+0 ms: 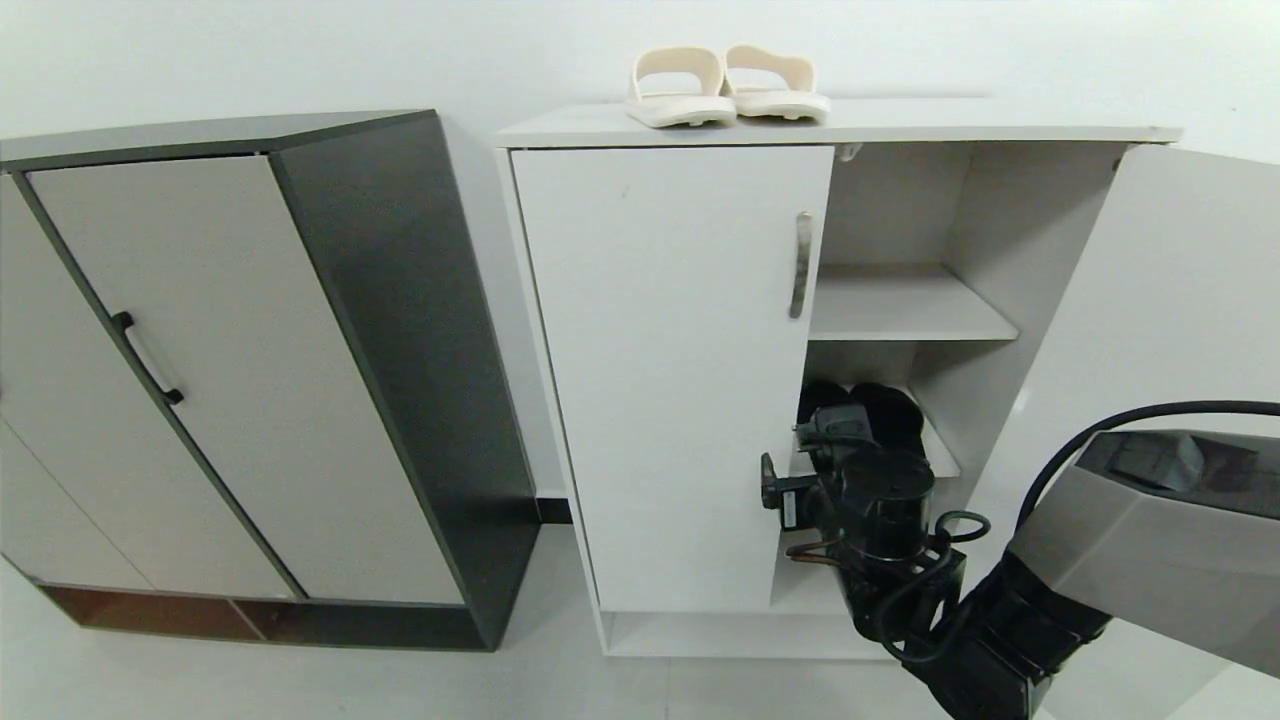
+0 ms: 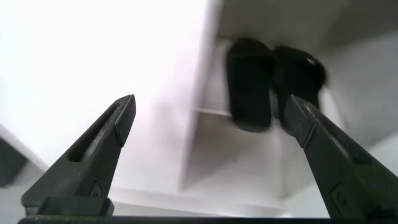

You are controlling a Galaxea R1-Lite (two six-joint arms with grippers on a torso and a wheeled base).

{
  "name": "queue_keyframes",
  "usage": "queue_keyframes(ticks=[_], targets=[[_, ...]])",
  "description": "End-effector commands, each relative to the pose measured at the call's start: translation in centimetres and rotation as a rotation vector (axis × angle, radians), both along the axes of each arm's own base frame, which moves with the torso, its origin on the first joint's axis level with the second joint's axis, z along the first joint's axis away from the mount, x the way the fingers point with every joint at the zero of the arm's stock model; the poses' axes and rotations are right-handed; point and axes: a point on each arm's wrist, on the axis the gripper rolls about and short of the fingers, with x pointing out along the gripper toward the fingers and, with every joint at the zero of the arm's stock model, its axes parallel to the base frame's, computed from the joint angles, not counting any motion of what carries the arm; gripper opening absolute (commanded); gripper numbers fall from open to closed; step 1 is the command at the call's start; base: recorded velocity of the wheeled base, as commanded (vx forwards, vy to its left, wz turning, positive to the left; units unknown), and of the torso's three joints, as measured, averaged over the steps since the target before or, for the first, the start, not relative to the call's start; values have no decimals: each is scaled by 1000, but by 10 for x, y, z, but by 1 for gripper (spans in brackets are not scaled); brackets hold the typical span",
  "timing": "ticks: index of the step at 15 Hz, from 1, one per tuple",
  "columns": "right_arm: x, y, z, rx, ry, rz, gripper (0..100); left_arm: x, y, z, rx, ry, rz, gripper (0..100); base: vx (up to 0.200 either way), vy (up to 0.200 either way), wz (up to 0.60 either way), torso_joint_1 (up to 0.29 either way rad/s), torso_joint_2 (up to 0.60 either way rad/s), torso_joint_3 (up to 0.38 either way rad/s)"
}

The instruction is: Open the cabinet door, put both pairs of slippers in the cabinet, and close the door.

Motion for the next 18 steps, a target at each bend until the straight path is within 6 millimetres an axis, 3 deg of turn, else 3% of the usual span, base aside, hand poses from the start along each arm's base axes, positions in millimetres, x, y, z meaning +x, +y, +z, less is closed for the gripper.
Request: queue_keyframes(ticks=[1, 18], targets=[[-1, -1, -2, -3, 3, -1, 100, 0, 0, 0, 0, 2, -1, 0, 0, 0, 0, 0, 0, 0], [-2, -1, -3, -4, 4, 0, 100, 0, 0, 0, -2, 2, 1, 0, 0, 0, 0, 0, 0, 0]])
